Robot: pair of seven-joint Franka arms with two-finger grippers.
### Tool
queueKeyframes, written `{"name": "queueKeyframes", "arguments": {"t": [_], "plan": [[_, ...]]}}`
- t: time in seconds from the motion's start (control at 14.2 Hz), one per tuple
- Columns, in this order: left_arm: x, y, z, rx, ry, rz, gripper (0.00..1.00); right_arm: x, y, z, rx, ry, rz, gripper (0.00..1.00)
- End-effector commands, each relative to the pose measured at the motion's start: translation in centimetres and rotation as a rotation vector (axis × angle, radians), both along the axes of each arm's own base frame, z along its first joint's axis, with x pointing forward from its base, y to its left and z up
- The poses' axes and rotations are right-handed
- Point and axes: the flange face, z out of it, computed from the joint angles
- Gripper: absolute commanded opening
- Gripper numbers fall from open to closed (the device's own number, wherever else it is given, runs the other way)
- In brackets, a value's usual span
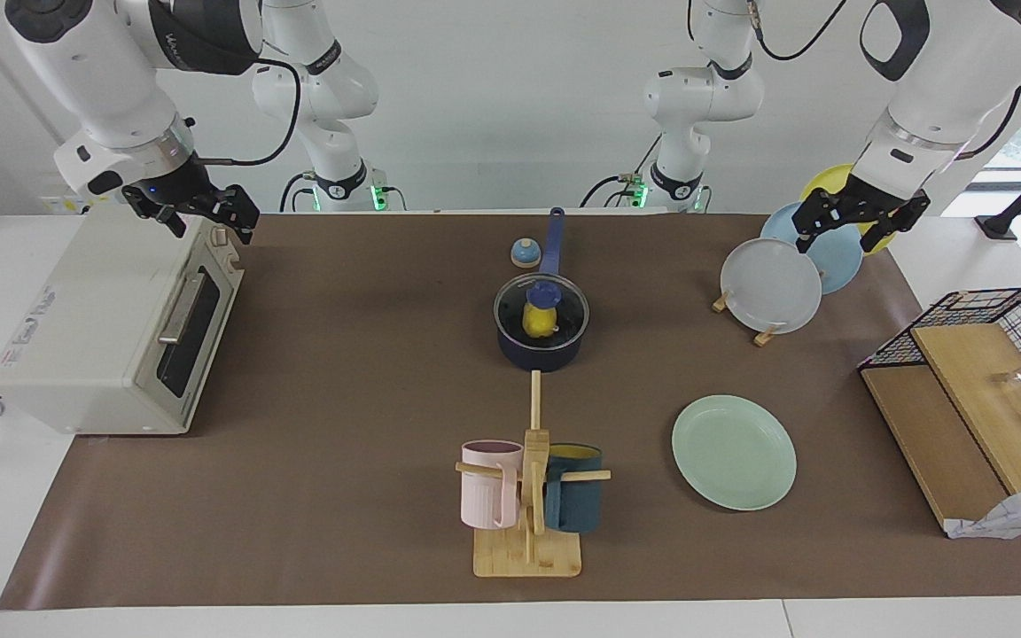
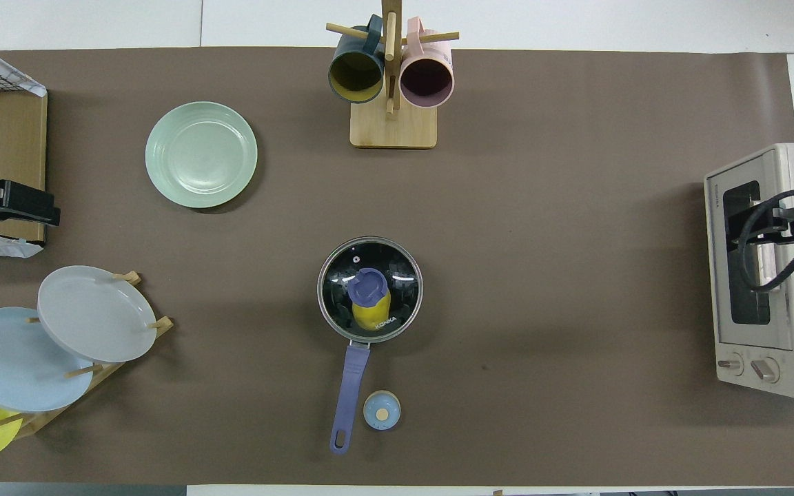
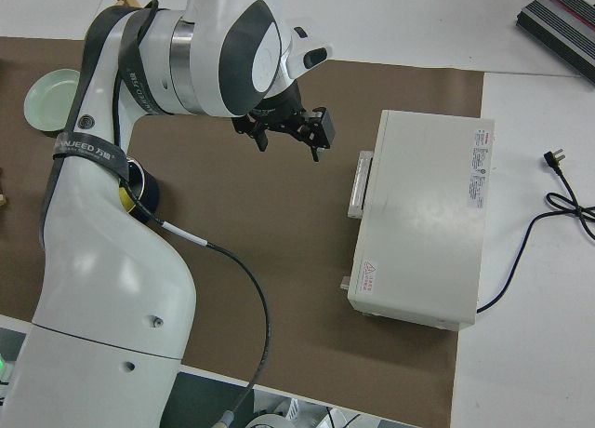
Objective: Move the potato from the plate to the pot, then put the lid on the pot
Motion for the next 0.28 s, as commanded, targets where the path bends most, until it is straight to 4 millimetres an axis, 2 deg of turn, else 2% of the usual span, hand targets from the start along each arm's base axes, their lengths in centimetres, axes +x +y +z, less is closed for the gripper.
{"name": "queueKeyframes", "arguments": {"t": [0.0,0.21], "plan": [[-0.58,0.18,0.4,-0.009,-0.001,0.014,1.0,0.2,-0.4,0.33,0.042,0.0,0.009,1.0],[-0.58,0.18,0.4,-0.009,-0.001,0.014,1.0,0.2,-0.26,0.27,0.04,0.002,0.013,1.0]]}}
